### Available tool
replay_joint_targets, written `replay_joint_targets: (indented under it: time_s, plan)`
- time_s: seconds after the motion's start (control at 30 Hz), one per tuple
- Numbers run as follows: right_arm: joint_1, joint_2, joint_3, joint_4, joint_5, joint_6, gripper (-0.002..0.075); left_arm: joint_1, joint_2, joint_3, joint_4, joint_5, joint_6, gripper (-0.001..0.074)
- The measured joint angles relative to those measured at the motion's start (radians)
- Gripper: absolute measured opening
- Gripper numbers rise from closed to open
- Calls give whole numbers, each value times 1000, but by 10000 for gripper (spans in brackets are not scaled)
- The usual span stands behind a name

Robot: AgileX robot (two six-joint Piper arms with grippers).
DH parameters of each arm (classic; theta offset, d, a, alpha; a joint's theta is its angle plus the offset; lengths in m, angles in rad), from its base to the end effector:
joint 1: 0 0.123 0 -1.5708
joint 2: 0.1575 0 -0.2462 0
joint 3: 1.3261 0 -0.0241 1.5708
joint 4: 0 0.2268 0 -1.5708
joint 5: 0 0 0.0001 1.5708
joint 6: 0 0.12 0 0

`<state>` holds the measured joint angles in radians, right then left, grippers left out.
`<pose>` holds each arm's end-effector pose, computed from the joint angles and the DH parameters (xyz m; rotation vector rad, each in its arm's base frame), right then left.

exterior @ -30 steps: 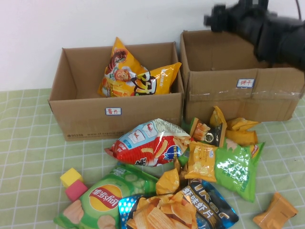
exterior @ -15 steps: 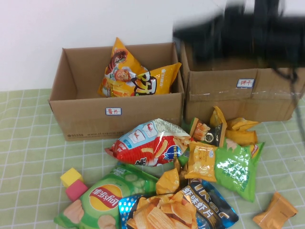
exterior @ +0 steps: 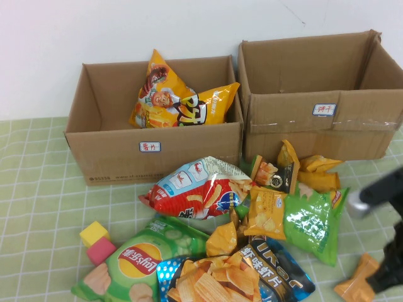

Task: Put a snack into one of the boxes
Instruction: Pick up the biscuit

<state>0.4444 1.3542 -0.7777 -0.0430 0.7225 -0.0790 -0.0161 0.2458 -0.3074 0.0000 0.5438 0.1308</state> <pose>0.2173 0.0997 0.1711 -0.7561 2.6774 0.0448 0.1050 -0.0017 0.2308 0.1443 1.9613 0.0751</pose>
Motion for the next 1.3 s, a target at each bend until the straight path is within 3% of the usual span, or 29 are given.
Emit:
replay_joint_targets:
  time_s: [0.13, 0.2, 0.3, 0.33, 0.37, 0.43, 0.53, 0.73, 1.03, 1.13, 1.3]
  plan:
    - [0, -6, 126, -73, -104, 184, 22, 0, 0, 0, 0, 0, 7, -3]
    - [0, -6, 176, -104, -151, 284, 81, 0, 0, 0, 0, 0, 8, -3]
    - [0, -6, 216, -115, -202, 408, 251, 0, 0, 0, 0, 0, 8, -2]
    - [0, -6, 225, -120, -242, 464, 402, 0, 0, 0, 0, 0, 8, -2]
    - [0, -4, 227, -122, -267, 483, 470, 0, 0, 0, 0, 0, 8, -2]
    - [0, 13, 227, -124, -326, 532, 561, 0, 0, 0, 0, 0, 8, -2]
    - [0, 75, 227, -134, -385, 629, 617, 0, 0, 0, -6, 0, 9, -2]
    - [0, 255, 187, -244, -428, 750, 640, 0, 0, 0, -7, 2, 9, -2]
    - [0, 422, 37, -323, -381, 763, 638, 0, 0, 0, -9, 4, 11, -3]
    - [0, 430, 20, -335, -379, 761, 602, 0, 0, 0, -9, 4, 11, -2]
    - [0, 432, 14, -339, -365, 748, 458, 0, 0, 0, -9, 4, 11, -3]
